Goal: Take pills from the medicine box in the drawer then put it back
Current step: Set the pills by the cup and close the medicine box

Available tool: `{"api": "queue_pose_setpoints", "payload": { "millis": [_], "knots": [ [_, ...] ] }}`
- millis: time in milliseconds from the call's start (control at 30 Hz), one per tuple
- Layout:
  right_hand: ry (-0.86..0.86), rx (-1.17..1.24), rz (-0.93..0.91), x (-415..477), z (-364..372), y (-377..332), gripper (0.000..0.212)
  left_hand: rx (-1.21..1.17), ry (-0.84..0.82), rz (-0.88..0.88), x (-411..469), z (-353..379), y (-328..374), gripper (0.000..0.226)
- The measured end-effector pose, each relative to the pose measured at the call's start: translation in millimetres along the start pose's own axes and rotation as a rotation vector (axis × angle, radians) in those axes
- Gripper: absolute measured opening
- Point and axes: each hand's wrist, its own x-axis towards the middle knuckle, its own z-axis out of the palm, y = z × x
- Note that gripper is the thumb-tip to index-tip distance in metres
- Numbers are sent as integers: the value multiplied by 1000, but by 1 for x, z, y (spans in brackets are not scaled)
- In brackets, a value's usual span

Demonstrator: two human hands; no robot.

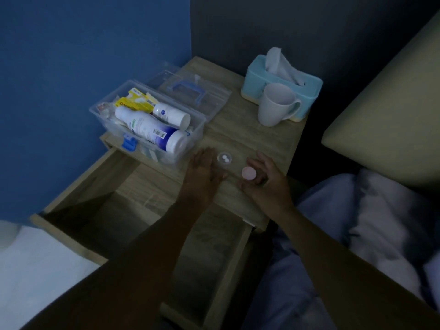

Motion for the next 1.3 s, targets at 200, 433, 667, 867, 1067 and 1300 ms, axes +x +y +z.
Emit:
{"api": "queue_pose_setpoints", "payload": {
  "millis": [200,433,667,867,1067,1300],
  "knots": [
    [96,6,89,-2,0,-6,74,368,-48,30,-40,-3,-1,58],
    [284,-81,5,-2,-12,-20,34,527,-214,-14,-47,-15,10,65],
    [260,-349,-264,65,-45,-68,49,540,-286,11,-41,-18,6,72],
    [183,-544,-220,126,-69,-85,92,556,-238,34,-38,-7,-4,74],
    [13,-959,-67,166,-84,-76,131,539,-224,55,-37,-3,-10,74],
    [65,-935,-138,176,-86,-68,117,529,-178,99,-41,-5,-8,68]
  ]
}}
